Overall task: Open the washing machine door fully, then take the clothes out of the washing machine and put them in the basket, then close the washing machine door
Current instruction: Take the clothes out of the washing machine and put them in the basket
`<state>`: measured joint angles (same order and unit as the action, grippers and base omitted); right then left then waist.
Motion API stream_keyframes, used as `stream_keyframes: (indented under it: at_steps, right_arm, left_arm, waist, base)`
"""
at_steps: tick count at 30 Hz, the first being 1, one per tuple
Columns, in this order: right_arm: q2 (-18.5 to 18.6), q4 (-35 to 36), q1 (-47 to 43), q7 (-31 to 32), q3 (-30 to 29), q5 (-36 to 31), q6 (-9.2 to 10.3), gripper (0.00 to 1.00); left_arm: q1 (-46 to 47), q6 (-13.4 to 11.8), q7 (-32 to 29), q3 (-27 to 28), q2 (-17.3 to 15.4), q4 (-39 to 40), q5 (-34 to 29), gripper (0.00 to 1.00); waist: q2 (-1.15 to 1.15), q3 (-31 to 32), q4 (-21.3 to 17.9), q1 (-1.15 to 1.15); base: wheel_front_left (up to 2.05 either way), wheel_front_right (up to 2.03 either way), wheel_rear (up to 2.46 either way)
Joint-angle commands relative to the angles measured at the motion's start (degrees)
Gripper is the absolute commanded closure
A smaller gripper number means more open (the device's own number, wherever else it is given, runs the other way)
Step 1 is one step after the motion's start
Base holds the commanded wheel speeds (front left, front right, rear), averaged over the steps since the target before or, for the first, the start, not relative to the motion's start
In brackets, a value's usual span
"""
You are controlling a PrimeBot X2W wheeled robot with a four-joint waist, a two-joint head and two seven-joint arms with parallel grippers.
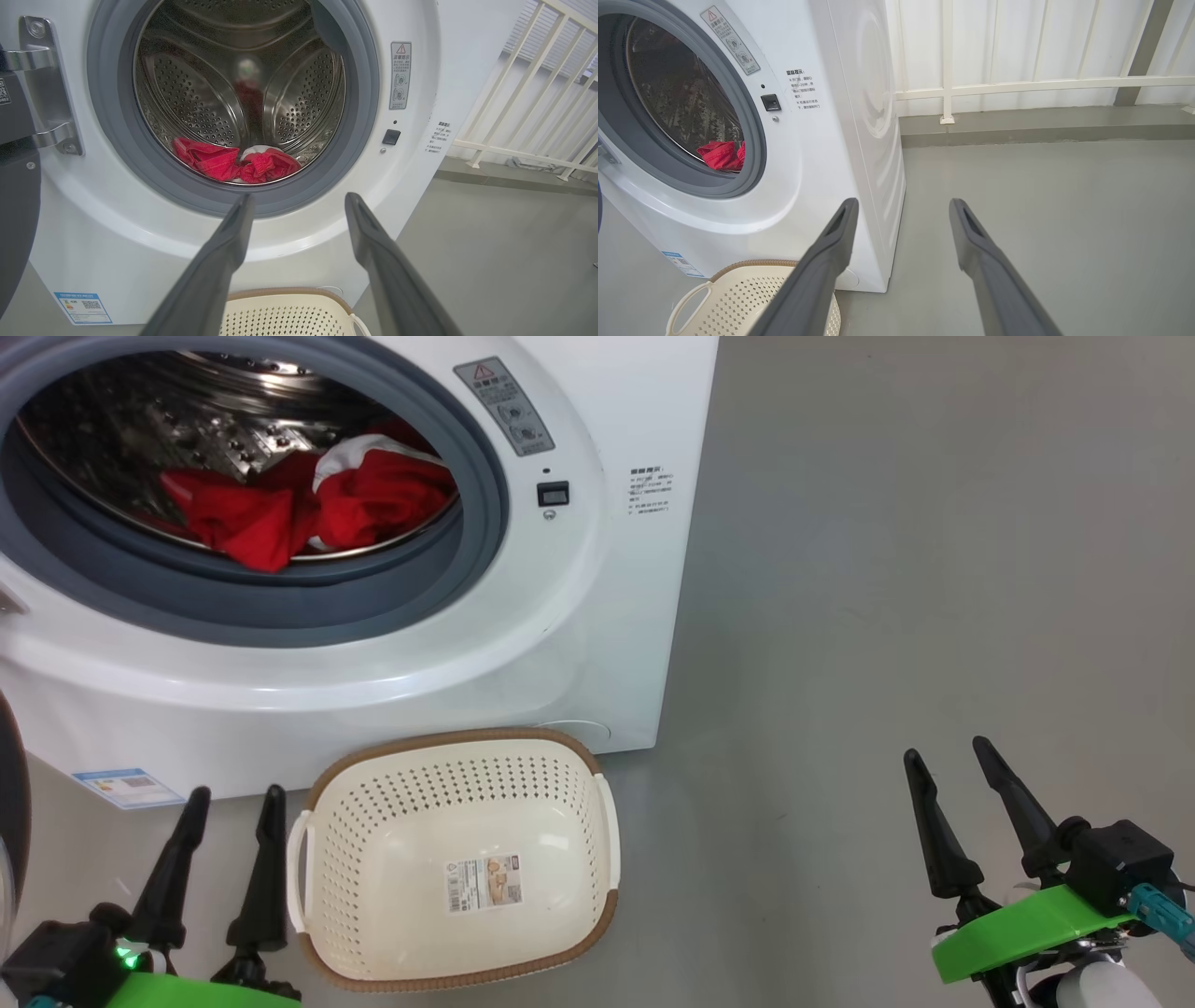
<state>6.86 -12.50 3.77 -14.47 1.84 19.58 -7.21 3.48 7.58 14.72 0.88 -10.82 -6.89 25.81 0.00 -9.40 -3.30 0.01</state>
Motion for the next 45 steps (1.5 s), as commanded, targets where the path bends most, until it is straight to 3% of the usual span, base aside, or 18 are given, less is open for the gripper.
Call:
stream_keyframes:
  at_steps: [1, 15, 23, 45]
  right_arm:
    - [0.3, 1.5, 1.3, -0.5, 1.3, -0.6, -0.28, 0.0]
    - [0.0, 1.5, 1.9, -0.5, 1.4, -0.8, -0.28, 0.0]
    - [-0.8, 1.8, 3.2, -0.5, 2.1, -0.9, -0.28, 0.0]
    - [-3.9, 3.4, 9.1, -0.5, 3.9, -1.1, -0.28, 0.0]
  left_arm:
    - [1.8, -0.1, 0.3, 2.3, -1.0, 1.1, 0.0, 0.0]
    - [2.5, -0.1, 0.3, 1.1, -1.4, 0.3, -0.6, 0.0]
    - [8.7, -0.1, 0.3, -1.9, -2.2, -4.1, -0.7, 0.0]
    - [49.9, -0.1, -1.7, -10.6, -7.0, -40.4, -6.4, 0.0]
  waist:
    - [0.0, -0.1, 0.0, -0.01]
    - [0.0, -1.4, 0.2, -0.01]
    - [0.0, -4.2, -0.1, -0.01]
    - [0.0, -17.7, -6.2, -0.01]
  base:
    - [0.1, -0.1, 0.0]
    - [0.0, 0.0, 0.0]
    - [0.0, 0.0, 0.0]
    - [0.0, 0.0, 0.0]
